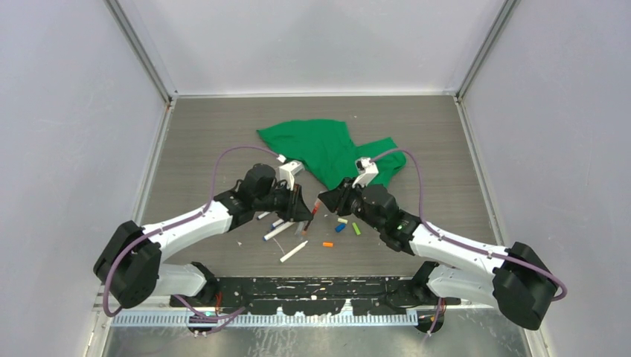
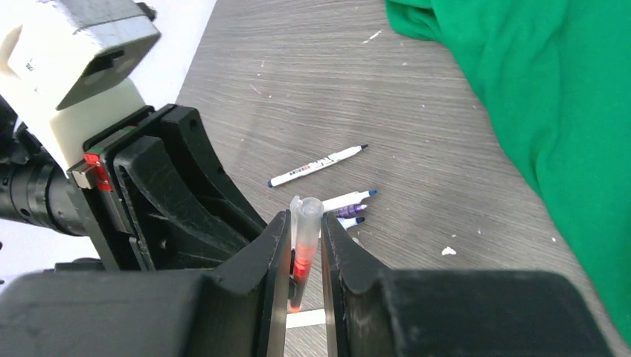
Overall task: Insert the pens into the pen caps
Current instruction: Insert the pen cap onto the pen, then place the pen at the center of the board, then pick up the pen cap from the center of the board.
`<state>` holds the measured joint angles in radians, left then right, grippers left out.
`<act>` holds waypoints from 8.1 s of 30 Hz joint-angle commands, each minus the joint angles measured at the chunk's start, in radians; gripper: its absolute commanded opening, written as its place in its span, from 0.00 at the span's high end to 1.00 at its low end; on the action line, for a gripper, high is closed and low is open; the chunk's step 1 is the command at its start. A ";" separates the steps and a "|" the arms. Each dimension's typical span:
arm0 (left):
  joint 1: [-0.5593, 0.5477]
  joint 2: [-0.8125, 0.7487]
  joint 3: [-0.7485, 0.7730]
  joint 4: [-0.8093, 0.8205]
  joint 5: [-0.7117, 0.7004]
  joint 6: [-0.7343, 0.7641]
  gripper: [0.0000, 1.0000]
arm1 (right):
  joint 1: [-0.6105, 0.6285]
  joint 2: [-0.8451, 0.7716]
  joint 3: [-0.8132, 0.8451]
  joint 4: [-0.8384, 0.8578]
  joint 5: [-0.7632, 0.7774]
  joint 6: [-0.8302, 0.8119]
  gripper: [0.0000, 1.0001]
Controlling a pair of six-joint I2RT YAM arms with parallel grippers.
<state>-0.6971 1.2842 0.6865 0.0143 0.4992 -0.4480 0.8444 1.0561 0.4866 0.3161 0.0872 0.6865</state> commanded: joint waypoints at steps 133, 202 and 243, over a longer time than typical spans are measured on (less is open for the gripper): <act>0.588 0.364 0.505 -0.997 -0.679 0.383 0.95 | -0.169 -0.321 0.201 -0.465 0.146 -0.225 0.01; 0.294 -0.247 0.344 -0.656 -0.754 0.354 0.19 | 0.332 0.667 0.559 -0.575 0.413 0.090 0.52; 0.294 -0.238 0.331 -0.652 -0.810 0.367 0.18 | 0.243 0.697 0.543 -0.650 0.273 -0.126 0.67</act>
<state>-0.4072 1.0580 1.0176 -0.6857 -0.2855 -0.0887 1.0828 1.7294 0.9756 -0.2970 0.3325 0.6357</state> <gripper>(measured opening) 0.821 0.343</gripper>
